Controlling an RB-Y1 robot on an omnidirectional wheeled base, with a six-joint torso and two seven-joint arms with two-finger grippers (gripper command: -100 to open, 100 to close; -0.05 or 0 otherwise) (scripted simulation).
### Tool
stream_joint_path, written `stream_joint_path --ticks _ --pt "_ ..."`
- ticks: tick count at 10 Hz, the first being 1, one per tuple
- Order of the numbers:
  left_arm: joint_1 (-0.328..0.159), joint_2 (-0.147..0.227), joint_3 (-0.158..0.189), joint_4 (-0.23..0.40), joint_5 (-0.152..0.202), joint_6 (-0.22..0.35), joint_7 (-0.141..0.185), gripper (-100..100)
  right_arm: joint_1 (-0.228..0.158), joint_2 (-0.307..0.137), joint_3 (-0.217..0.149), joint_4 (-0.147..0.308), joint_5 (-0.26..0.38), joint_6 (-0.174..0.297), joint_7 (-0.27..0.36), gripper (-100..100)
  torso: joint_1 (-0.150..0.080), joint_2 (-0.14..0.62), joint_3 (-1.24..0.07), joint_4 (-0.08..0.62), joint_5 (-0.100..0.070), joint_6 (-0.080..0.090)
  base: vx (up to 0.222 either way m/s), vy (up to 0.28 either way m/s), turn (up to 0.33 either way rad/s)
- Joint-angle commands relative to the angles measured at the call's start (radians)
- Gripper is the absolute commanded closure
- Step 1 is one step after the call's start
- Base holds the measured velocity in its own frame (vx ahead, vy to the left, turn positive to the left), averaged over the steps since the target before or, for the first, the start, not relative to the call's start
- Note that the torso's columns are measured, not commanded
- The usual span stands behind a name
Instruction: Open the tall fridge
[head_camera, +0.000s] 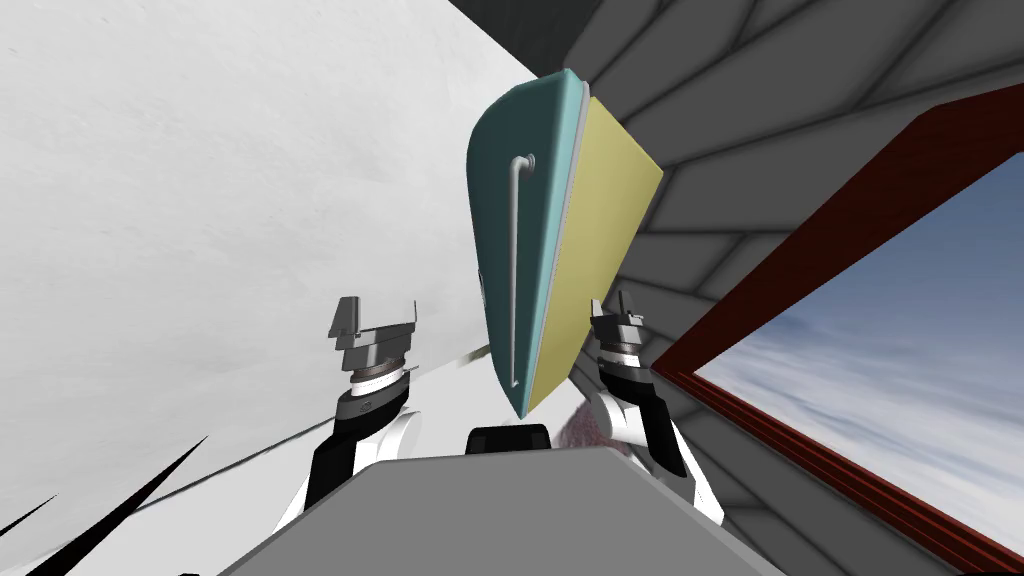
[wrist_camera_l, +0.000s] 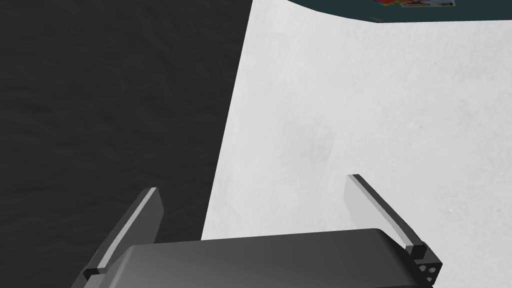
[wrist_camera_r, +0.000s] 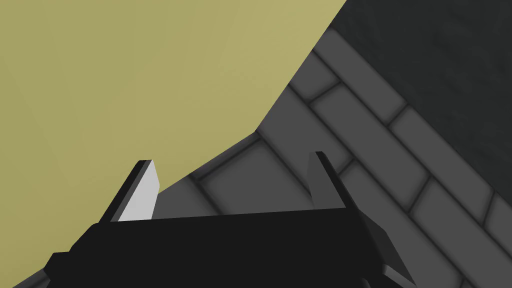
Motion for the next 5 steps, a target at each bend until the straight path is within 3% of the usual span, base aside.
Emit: stream_joint_path --ticks 1,5 --pt "0.0 0.0 0.0 0.0 0.0 0.0 0.0 0 0.0 0.0 0.0 0.0 0.0 0.0 0.0 0 0.0 0.04 -0.082 0.041 0.0 0.0 0.0 0.0 0.0" --pt "0.0 0.0 0.0 0.0 0.0 0.0 0.0 0 0.0 0.0 0.0 0.0 0.0 0.0 0.0 0 0.0 0.322 -0.644 0.322 0.0 0.0 0.0 0.0 0.0"
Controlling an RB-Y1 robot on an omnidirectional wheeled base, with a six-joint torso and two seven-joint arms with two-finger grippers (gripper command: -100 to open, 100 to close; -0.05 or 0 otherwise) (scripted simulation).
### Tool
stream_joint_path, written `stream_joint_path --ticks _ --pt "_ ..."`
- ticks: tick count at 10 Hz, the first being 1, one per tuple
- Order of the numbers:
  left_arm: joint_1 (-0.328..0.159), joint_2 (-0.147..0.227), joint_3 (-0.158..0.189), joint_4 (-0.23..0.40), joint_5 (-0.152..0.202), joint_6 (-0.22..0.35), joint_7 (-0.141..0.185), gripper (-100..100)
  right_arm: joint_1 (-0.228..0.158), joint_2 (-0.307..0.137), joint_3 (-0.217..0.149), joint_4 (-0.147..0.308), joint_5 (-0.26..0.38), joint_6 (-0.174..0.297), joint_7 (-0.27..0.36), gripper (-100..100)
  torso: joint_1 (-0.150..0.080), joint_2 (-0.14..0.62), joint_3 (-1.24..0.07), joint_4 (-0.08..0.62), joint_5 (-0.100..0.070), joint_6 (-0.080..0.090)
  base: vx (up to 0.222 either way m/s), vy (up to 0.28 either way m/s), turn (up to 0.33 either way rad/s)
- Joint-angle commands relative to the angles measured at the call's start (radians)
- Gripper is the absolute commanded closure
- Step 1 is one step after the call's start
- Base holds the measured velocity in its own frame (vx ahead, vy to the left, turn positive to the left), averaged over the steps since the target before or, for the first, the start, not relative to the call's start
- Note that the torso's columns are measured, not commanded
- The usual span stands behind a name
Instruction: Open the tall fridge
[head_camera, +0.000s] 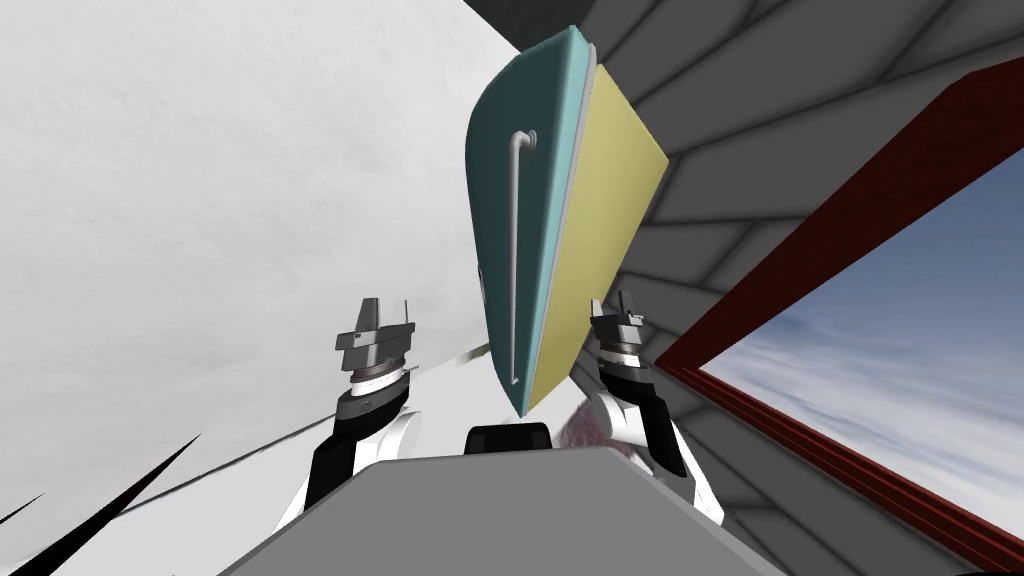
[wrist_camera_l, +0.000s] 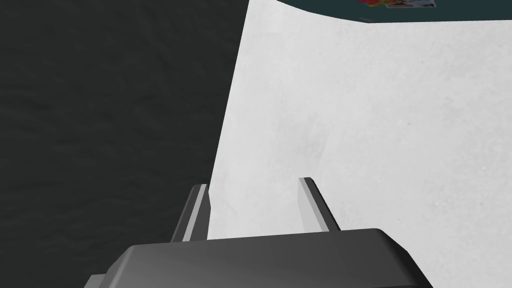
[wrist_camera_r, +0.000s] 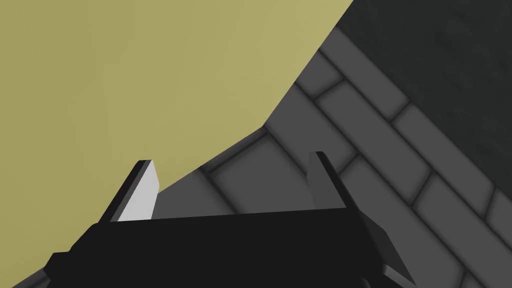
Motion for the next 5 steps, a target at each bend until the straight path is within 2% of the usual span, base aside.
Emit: stream_joint_path --ticks 1,4,5 --pt "0.0 0.0 0.0 0.0 0.0 0.0 0.0 0 0.0 0.0 0.0 0.0 0.0 0.0 0.0 0 0.0 0.074 -0.147 0.074 0.0 0.0 0.0 0.0 0.0" --pt "0.0 0.0 0.0 0.0 0.0 0.0 0.0 0 0.0 0.0 0.0 0.0 0.0 0.0 0.0 0 0.0 0.296 -0.59 0.295 0.0 0.0 0.0 0.0 0.0" --pt "0.0 0.0 0.0 0.0 0.0 0.0 0.0 0 -0.002 -0.031 0.005 0.005 -0.009 -0.003 -0.013 -100 0.0 0.369 -0.738 0.369 0.0 0.0 0.003 0.001 0.017"
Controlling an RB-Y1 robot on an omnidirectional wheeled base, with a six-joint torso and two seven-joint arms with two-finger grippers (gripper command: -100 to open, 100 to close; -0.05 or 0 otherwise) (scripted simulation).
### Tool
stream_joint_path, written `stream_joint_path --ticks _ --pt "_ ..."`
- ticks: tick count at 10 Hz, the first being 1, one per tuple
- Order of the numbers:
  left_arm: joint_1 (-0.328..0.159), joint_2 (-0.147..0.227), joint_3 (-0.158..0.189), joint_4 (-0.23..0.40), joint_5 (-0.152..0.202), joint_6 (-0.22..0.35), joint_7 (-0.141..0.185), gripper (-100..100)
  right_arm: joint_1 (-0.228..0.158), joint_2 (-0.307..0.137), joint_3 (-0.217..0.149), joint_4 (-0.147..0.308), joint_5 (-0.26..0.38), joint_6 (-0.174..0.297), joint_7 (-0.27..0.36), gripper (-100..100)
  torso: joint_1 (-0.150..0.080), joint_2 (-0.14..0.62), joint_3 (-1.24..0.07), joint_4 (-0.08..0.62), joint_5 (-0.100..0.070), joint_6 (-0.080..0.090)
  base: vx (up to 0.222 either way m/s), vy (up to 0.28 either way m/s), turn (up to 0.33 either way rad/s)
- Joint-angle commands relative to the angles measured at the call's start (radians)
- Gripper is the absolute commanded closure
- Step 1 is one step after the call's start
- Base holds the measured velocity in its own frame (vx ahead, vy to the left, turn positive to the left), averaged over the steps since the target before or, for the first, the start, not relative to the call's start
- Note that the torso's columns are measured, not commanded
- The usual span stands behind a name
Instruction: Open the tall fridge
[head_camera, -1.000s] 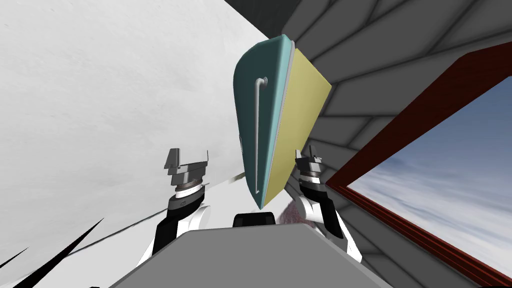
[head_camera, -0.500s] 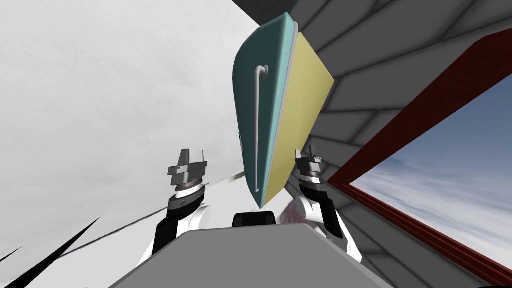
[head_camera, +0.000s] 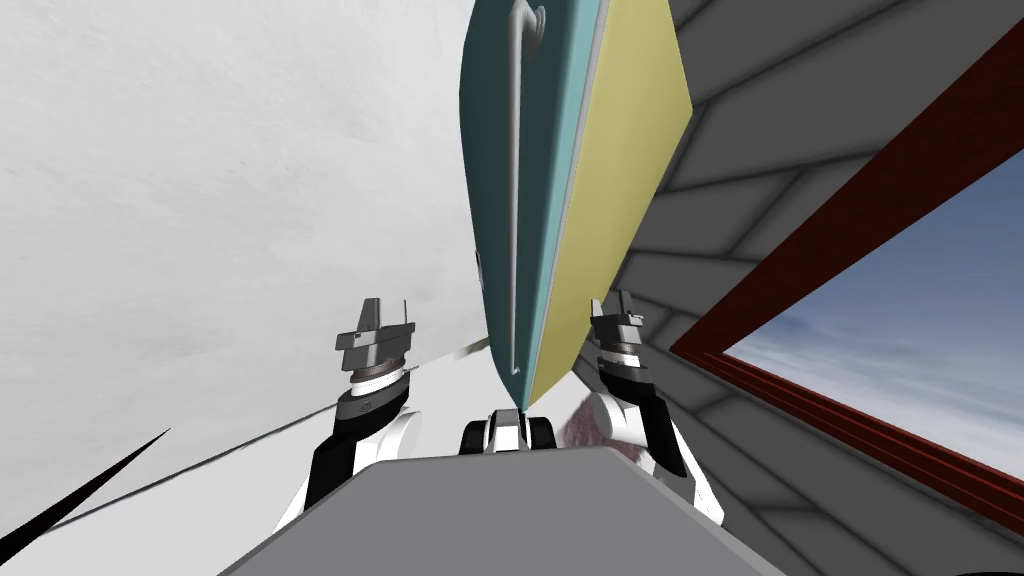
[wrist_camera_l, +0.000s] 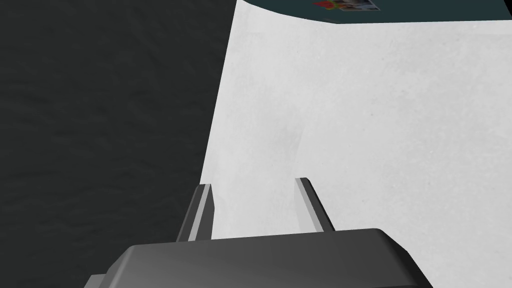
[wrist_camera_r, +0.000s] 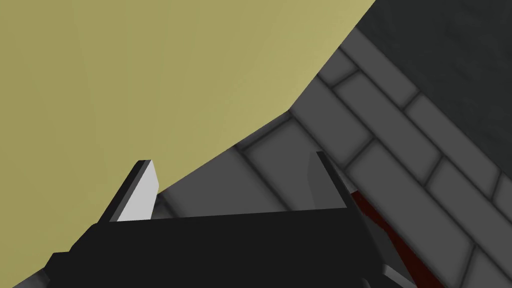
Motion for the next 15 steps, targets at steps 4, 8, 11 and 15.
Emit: stream_joint_path --ticks 4,8,11,15 --pt "0.0 0.0 0.0 0.0 0.0 0.0 0.0 0 -0.015 -0.106 0.034 0.03 -0.059 -0.021 -0.089 -100 0.0 0.046 -0.094 0.047 0.0 0.0 -0.009 0.003 0.04" --pt "0.0 0.0 0.0 0.001 0.0 0.0 0.0 0 -0.035 -0.145 0.083 0.066 -0.144 -0.053 -0.205 -100 0.0 0.047 -0.094 0.047 0.0 0.0 -0.012 0.004 0.069" --pt "0.0 0.0 0.0 0.0 0.0 0.0 0.0 0 -0.047 -0.153 0.112 0.086 -0.196 -0.072 -0.28 -100 0.0 0.047 -0.094 0.047 0.0 0.0 -0.012 0.003 0.051" --pt "0.0 0.0 0.0 0.0 0.0 0.0 0.0 0 -0.059 -0.156 0.145 0.106 -0.253 -0.094 -0.378 -100 0.0 0.047 -0.094 0.047 0.0 0.0 -0.01 0.003 0.04"
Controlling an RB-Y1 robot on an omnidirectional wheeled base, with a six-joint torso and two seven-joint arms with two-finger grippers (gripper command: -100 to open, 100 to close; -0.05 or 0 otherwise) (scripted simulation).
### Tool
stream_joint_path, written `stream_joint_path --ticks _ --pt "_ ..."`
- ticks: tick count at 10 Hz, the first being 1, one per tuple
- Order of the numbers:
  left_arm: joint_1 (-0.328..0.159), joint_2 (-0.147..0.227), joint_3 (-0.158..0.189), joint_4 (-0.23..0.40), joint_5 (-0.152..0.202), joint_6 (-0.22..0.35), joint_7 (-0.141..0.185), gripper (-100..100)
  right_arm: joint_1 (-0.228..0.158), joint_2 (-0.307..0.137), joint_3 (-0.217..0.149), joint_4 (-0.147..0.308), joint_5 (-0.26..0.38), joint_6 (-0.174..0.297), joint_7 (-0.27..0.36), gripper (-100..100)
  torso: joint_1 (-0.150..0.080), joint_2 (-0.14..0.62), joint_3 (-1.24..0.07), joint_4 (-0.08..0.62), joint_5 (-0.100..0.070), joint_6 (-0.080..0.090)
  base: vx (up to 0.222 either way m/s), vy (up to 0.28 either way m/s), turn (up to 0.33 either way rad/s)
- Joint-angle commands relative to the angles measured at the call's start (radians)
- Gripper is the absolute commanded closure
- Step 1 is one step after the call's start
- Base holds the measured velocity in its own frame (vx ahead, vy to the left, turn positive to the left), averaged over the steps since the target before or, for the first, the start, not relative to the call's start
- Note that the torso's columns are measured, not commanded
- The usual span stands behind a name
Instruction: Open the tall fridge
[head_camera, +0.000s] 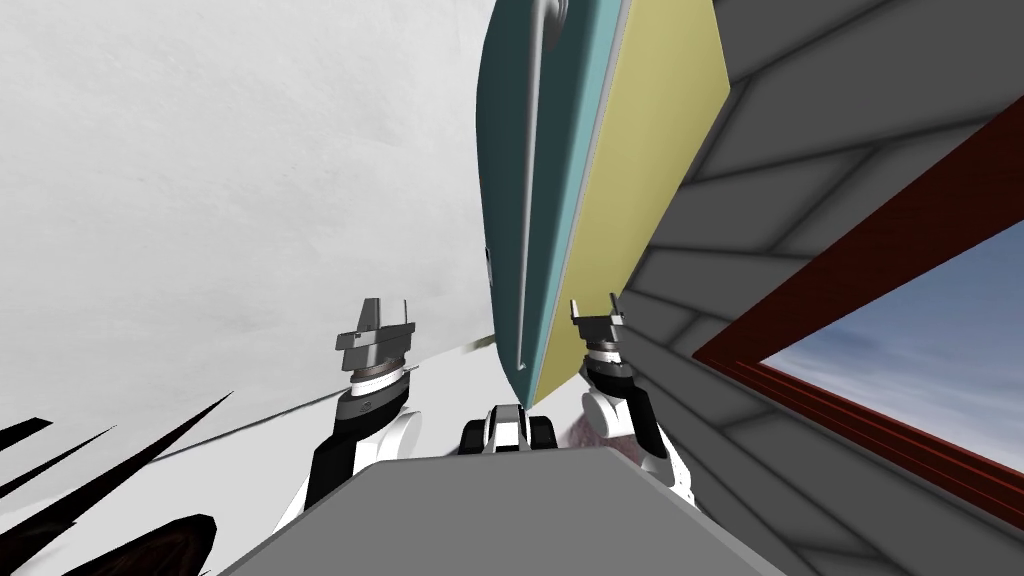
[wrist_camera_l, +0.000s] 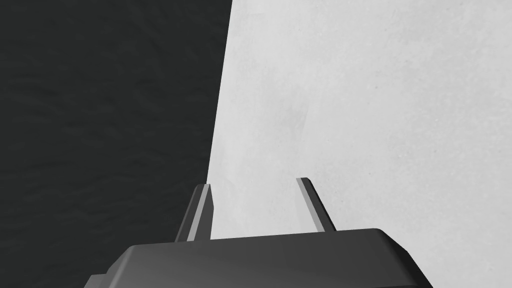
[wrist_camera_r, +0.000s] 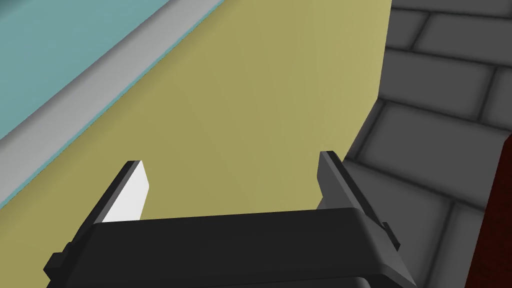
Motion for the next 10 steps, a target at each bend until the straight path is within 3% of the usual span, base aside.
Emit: stream_joint_path --ticks 1,10 --pt "0.0 0.0 0.0 0.0 0.0 0.0 0.0 0 -0.014 -0.002 0.036 0.022 -0.063 -0.024 -0.075 -100 0.0 0.0 0.0 0.0 0.0 0.0 -0.015 0.006 0.089" --pt "0.0 0.0 0.0 0.0 0.0 0.0 0.0 0 -0.043 -0.008 0.107 0.069 -0.189 -0.071 -0.287 -100 0.0 0.0 0.0 0.0 0.0 0.0 -0.01 0.005 0.048"
